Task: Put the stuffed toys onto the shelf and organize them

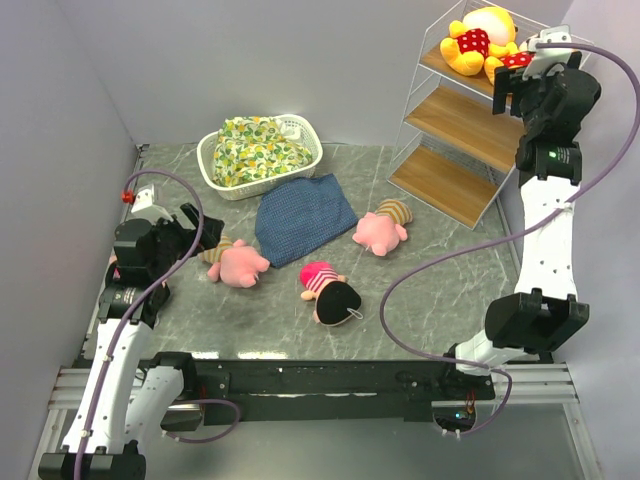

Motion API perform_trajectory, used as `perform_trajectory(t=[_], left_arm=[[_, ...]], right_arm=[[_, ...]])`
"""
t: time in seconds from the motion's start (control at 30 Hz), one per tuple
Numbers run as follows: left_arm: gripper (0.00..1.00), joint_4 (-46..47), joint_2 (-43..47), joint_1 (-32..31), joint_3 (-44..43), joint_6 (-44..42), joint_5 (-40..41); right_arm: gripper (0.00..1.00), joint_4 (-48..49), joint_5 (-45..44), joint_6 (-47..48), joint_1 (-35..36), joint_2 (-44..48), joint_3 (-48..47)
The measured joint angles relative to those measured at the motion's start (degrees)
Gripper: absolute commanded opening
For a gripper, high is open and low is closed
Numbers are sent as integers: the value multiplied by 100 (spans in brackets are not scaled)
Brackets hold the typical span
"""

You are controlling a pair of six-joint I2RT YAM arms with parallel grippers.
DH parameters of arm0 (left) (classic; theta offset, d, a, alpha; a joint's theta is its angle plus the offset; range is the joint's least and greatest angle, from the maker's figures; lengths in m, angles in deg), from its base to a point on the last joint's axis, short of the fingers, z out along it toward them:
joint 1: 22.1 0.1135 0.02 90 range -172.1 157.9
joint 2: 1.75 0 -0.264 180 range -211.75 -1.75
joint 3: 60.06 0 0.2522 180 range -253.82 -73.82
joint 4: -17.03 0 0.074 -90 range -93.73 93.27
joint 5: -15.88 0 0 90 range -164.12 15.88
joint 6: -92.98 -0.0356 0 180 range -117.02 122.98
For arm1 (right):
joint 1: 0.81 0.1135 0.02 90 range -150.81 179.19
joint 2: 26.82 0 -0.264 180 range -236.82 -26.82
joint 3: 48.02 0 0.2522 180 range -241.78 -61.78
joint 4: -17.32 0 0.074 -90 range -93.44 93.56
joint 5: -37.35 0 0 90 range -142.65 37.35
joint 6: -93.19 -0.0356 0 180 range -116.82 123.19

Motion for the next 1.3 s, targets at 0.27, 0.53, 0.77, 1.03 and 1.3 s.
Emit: perform_trajectory(t=[0.27,0.53,0.77,1.03,1.3], left_arm=[[96,-2,140,0,0,-7,4],[96,0,146,0,0,-7,4],[96,0,146,0,0,-7,7],[96,0,146,0,0,-11,11],[96,-2,146,0,0,-42,61]], right_arm=[[89,-44,68,-476,17,404,0],[45,-184,-48,-1237,35,688,55],[39,-153,442,-1928,42,675,129],[37,4,426,-2138,55,197,68],[37,-33,-94,-2006,57,-337,-164]])
